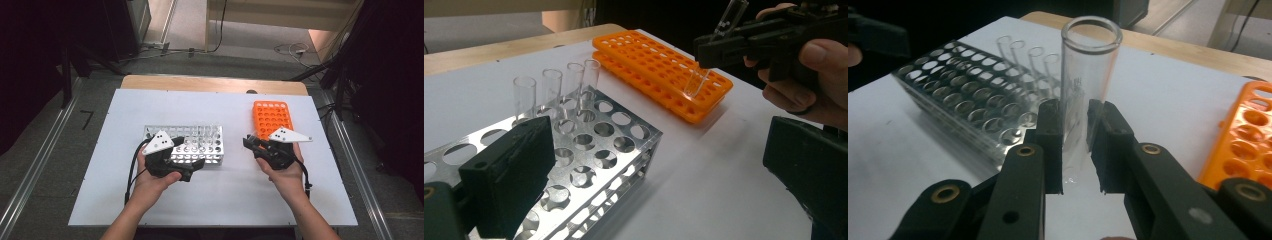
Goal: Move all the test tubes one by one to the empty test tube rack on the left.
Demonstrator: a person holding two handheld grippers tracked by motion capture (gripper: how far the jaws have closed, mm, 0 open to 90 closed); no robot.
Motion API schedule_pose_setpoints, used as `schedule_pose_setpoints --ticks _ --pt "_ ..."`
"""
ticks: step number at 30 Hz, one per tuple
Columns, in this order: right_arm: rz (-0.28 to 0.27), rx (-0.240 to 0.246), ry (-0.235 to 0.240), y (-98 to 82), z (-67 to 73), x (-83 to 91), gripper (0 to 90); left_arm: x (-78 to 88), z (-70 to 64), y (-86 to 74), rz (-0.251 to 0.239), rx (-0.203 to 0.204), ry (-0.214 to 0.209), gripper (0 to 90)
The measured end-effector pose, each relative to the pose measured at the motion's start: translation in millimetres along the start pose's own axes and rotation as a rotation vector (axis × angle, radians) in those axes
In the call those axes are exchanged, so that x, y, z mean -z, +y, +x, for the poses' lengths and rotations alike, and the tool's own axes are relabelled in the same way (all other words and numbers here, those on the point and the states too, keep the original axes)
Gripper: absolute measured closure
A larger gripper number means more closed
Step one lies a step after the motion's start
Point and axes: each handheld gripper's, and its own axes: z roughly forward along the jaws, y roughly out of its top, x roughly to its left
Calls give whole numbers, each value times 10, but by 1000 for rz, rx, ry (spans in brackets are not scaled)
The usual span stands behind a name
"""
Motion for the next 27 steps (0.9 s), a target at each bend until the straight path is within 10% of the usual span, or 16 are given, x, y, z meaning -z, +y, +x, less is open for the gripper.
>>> schedule_pose_setpoints --ticks 27 --pt "49 114 185 -70 647 -111 739 -24 -210 56 -41 -25 -69 58"
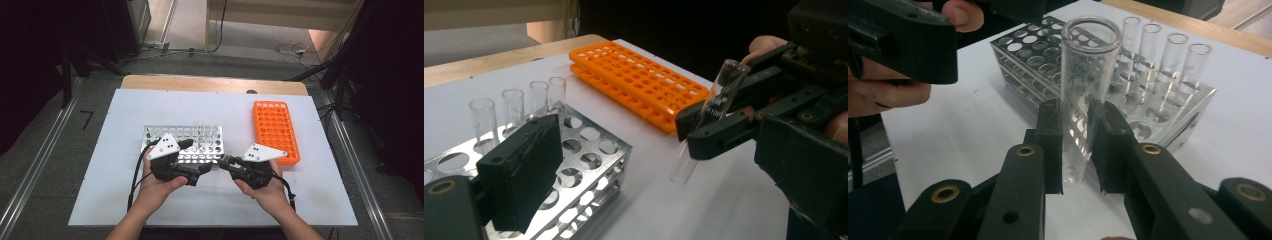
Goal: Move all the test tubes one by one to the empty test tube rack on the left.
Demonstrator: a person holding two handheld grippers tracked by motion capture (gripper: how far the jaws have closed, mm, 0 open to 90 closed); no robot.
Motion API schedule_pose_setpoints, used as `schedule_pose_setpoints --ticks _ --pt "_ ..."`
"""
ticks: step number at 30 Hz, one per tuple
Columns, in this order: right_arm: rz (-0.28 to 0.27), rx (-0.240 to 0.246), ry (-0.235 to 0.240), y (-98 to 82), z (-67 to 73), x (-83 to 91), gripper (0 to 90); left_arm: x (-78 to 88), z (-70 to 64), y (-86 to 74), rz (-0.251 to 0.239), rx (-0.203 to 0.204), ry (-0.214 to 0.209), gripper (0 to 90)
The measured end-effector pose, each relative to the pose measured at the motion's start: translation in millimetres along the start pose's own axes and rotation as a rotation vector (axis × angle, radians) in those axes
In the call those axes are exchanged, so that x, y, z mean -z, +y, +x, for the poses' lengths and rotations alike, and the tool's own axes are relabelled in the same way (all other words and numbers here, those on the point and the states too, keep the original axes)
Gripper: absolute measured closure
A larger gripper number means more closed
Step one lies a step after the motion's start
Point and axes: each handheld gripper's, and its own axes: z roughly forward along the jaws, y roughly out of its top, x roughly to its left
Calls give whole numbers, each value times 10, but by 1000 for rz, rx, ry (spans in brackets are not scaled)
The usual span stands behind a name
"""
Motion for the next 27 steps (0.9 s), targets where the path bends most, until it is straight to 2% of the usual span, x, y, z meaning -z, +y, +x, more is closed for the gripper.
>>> schedule_pose_setpoints --ticks 6,9,12,18,27 --pt "17 20 24 -6 77 -61 739 -38 -103 13 -6 -21 -40 182" --pt "23 24 33 -8 116 -87 739 -61 -151 15 -4 -36 -35 255" --pt "27 34 43 -8 149 -110 739 -79 -189 14 -1 -53 -25 372" --pt "38 38 56 -11 191 -146 739 -113 -257 1 4 -90 -34 545" --pt "50 41 70 -3 223 -161 739 -132 -296 -6 7 -120 -51 676"
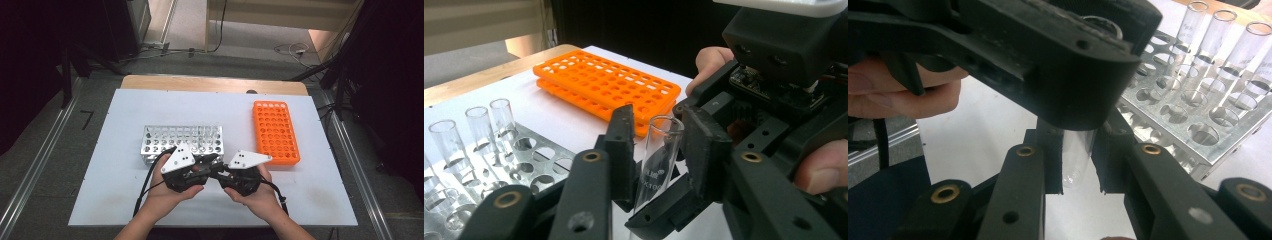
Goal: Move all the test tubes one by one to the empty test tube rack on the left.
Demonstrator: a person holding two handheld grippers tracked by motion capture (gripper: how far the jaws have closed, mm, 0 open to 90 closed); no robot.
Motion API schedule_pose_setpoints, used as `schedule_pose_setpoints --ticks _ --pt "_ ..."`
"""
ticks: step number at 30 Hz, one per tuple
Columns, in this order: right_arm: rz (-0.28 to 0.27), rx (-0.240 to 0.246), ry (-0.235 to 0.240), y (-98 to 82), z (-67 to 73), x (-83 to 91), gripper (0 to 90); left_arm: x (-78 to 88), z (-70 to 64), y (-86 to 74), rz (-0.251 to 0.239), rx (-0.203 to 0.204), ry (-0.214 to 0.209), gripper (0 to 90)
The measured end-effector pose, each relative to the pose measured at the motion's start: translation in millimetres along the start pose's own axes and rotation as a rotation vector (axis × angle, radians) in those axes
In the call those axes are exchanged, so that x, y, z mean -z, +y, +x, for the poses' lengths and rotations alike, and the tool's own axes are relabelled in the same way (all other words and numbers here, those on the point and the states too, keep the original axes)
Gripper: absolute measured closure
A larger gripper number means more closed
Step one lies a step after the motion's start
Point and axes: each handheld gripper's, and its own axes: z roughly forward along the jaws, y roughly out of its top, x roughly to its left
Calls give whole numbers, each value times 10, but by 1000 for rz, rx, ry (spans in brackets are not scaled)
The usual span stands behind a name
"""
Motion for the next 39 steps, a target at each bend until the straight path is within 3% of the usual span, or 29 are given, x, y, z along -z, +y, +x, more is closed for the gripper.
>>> schedule_pose_setpoints --ticks 11,18,20,32,35,39 --pt "6 -1 6 3 1 -2 739 9 14 -1 -5 -9 1 746" --pt "7 -8 18 1 -40 0 719 10 52 0 -12 11 -3 751" --pt "13 -17 48 -2 -60 8 623 23 69 10 -16 17 7 751" --pt "-53 -16 10 -17 -202 188 43 126 251 103 -42 38 66 752" --pt "-64 -23 24 -51 -259 245 0 150 324 127 -51 46 88 752" --pt "-71 -18 -7 -114 -334 317 0 164 431 143 -52 50 118 752"
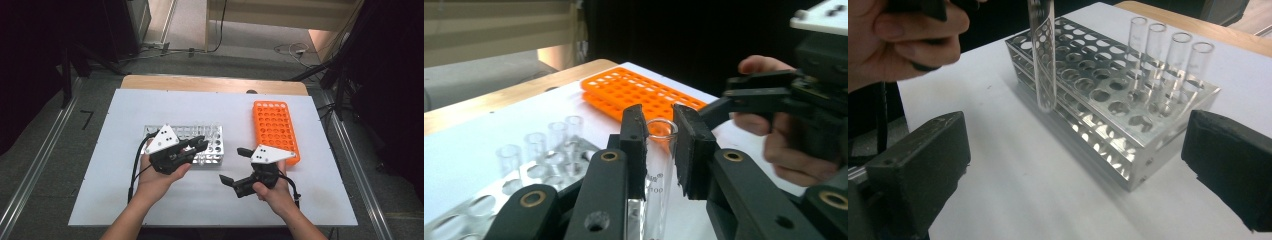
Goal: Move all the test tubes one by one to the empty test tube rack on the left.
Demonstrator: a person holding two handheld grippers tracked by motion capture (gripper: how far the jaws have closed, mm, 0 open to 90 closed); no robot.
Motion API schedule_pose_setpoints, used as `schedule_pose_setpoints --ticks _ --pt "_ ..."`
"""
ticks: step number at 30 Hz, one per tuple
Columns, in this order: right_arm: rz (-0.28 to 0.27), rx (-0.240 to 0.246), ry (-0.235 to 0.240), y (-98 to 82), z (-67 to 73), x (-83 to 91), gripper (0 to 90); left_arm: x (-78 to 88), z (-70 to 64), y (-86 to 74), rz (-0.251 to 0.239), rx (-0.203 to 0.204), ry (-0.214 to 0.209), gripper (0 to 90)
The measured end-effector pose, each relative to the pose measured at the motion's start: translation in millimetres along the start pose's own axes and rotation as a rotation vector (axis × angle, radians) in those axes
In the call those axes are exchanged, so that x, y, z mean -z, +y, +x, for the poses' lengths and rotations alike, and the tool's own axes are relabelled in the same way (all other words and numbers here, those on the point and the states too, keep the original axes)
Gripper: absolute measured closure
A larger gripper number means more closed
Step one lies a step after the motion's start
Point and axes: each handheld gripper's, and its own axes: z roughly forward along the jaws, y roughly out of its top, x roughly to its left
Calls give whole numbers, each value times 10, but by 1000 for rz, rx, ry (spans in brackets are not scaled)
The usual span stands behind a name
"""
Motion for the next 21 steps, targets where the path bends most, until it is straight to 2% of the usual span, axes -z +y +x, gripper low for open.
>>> schedule_pose_setpoints --ticks 10,13,17,21 --pt "-24 -16 -52 -123 -184 242 0 -2 316 104 -10 17 86 752" --pt "-29 -30 -58 -178 -246 323 0 -24 400 127 -19 23 105 752" --pt "-30 -36 -41 -245 -300 434 0 -80 499 132 -16 30 131 752" --pt "-32 -44 -70 -311 -340 540 0 -135 589 131 -14 40 150 752"
